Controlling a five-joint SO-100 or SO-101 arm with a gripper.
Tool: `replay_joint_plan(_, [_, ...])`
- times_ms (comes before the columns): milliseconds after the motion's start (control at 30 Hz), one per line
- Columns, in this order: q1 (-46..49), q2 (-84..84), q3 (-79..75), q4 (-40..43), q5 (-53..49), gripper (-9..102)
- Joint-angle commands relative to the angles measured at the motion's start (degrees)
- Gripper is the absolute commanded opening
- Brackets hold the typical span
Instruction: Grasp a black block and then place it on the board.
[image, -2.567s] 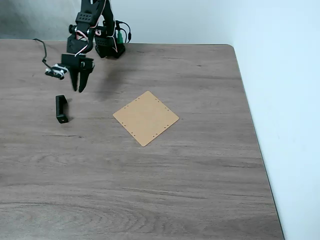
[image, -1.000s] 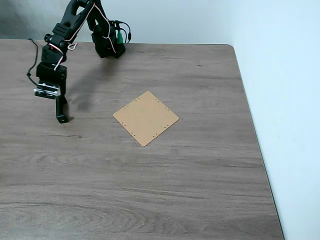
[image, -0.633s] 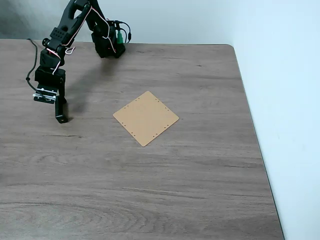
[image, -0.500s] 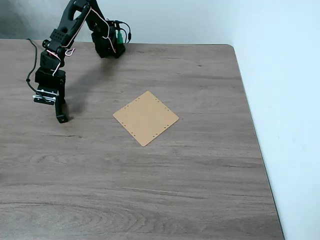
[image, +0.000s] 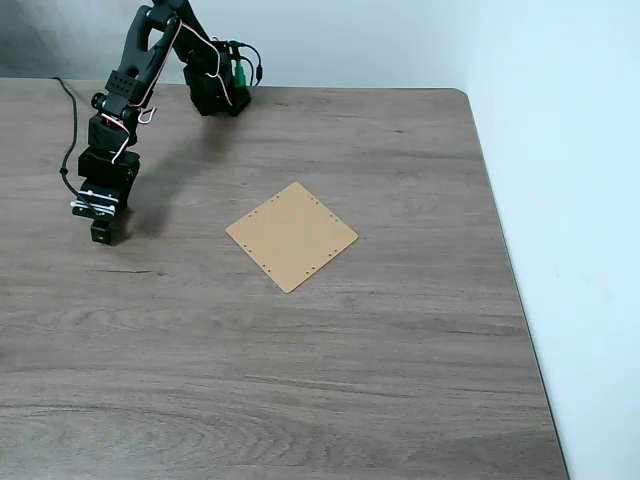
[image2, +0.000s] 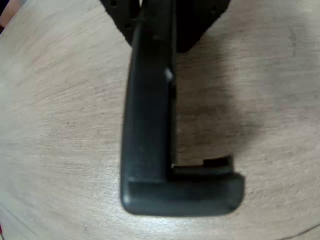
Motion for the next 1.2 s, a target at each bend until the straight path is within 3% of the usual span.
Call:
replay_joint_plan(0, [0.5, 1.6, 0.4, 0.3, -0.4, 0])
replay_joint_plan(300, [-4.7, 11.2, 2.9, 3.4, 15.6, 0])
replay_joint_plan(667, [-25.0, 28.7, 4.9, 15.0, 46.8, 0])
replay_joint_plan(900, [-40.1, 28.0, -0.6, 18.6, 65.1, 0])
replay_joint_plan(1167, [-49.7, 19.1, -9.5, 20.7, 75.7, 0])
